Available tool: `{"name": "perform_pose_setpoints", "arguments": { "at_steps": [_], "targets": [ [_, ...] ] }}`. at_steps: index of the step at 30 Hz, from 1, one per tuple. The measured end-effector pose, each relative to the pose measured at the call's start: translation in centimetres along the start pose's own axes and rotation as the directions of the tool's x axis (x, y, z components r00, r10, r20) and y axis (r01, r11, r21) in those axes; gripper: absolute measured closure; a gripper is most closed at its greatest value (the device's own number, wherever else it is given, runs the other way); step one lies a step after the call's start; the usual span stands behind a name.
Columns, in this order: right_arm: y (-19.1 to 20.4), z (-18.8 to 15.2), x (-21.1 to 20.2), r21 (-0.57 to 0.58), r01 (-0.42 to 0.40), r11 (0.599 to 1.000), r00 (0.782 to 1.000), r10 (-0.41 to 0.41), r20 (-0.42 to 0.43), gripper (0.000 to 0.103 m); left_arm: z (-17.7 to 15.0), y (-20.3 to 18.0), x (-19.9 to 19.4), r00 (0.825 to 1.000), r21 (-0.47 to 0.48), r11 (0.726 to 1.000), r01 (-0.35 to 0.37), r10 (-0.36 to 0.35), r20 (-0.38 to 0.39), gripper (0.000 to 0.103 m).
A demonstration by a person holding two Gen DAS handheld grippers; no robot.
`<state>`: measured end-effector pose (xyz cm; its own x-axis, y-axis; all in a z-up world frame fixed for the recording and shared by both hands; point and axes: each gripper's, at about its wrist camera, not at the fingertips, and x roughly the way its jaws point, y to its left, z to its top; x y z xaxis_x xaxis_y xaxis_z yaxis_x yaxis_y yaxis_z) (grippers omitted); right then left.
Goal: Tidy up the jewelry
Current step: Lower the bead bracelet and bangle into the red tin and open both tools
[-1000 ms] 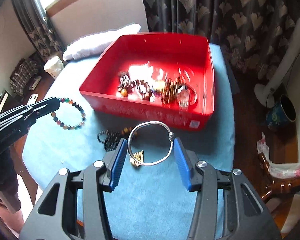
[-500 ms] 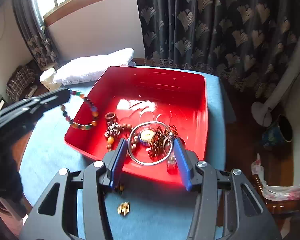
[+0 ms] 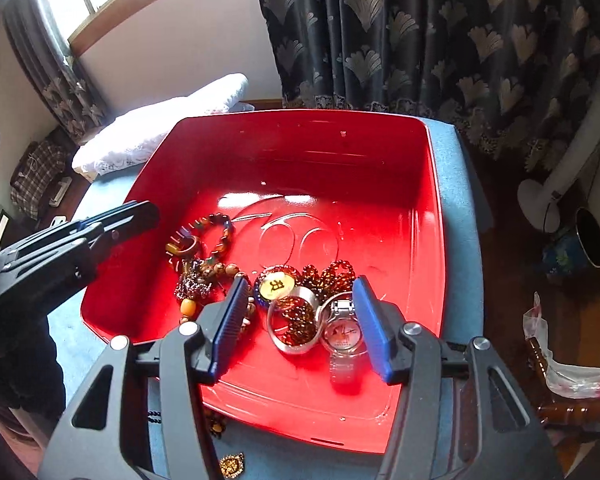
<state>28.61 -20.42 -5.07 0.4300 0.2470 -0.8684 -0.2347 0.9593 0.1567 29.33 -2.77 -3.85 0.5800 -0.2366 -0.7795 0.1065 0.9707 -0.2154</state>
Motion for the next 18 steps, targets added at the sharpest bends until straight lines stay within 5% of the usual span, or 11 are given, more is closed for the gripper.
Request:
{"name": "perform_pose_setpoints", "arguments": {
  "at_steps": [12,18],
  "targets": [
    [0.6,-1.3,-4.4,-0.007,0.026,1.000,0.997,-0.026,0.069,0.036,-1.3,-0.4,-4.4,0.997,0.021,0.998,-0.056,0.054,0.053,0.060],
    [1.0,-3.2,-7.0,0.012,0.015,1.000,0.995,-0.016,0.098,0.033,-3.1,0.0,-7.1,0.993,0.016,0.996,-0.085,0.084,0.081,0.038]
  ]
}}
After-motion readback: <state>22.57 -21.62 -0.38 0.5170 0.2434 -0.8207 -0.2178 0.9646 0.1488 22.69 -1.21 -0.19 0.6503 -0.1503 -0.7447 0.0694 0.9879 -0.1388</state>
